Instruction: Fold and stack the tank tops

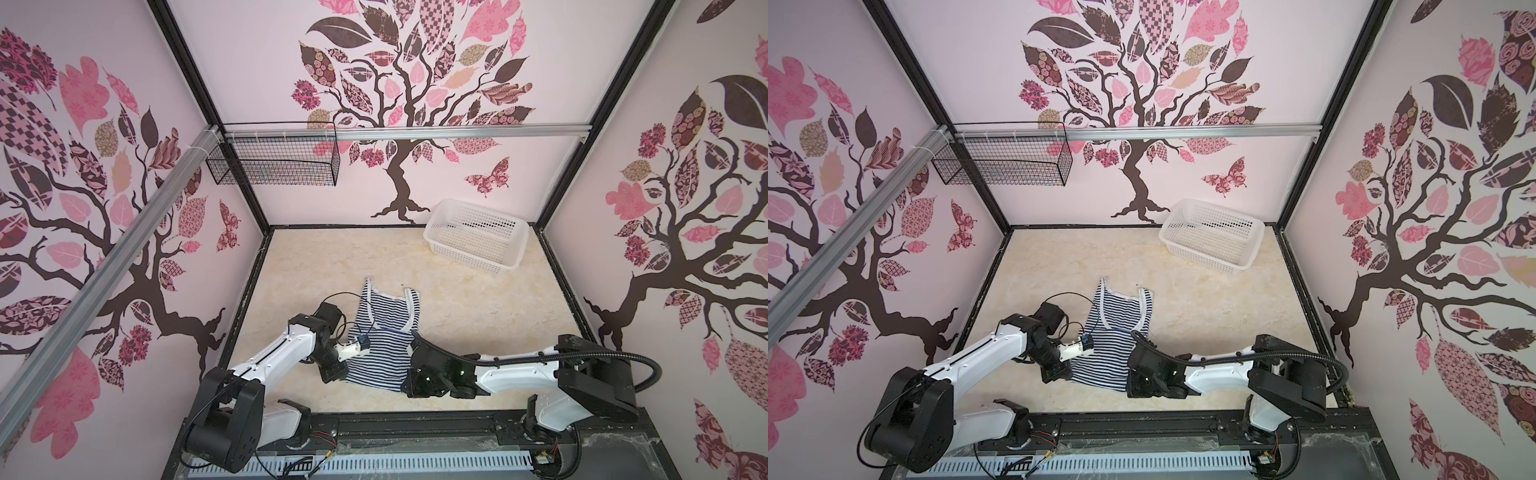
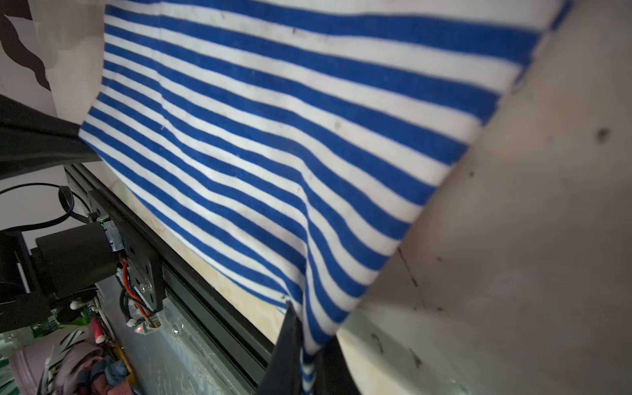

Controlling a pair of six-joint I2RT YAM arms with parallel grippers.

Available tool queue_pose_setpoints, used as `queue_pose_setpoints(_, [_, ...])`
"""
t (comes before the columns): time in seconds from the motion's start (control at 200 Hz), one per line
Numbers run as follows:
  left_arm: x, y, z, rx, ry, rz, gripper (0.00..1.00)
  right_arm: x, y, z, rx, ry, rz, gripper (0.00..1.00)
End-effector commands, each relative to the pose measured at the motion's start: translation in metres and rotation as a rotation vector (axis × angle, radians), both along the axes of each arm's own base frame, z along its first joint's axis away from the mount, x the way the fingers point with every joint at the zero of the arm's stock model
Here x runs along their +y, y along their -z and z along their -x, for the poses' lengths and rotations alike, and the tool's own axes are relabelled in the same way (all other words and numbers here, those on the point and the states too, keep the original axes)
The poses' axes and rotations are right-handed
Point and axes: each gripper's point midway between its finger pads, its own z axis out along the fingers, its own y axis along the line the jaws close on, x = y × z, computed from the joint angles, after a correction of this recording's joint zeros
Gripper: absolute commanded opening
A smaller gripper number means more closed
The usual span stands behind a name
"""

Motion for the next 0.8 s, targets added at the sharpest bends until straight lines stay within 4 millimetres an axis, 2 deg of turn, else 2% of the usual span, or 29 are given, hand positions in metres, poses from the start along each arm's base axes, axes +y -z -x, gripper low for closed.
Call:
queue_pose_setpoints(0.0, [-0.006, -0.013, -0.001, 0.002, 0.020, 0.033, 0.00, 0.003, -0.021, -0.001, -0.034, -0.016, -0.021, 0.00])
queue_pose_setpoints(0.26, [-0.001, -0.035, 0.003, -0.023, 0.041, 0.023, 0.00, 0.000, -0.049, 0.008, -0.056, -0.051, -0.072, 0.00])
queue_pose_setpoints(0.56, [-0.006, -0.083, 0.022, -0.057, 0.090, 0.100, 0.00, 0.008, -0.077, 0.038, -0.043, -0.121, -0.112, 0.00])
queue_pose_setpoints(0.796, [-0.009, -0.111, 0.028, -0.085, 0.116, 0.140, 0.00, 0.003, -0.099, 0.052, -0.028, -0.117, -0.161, 0.00])
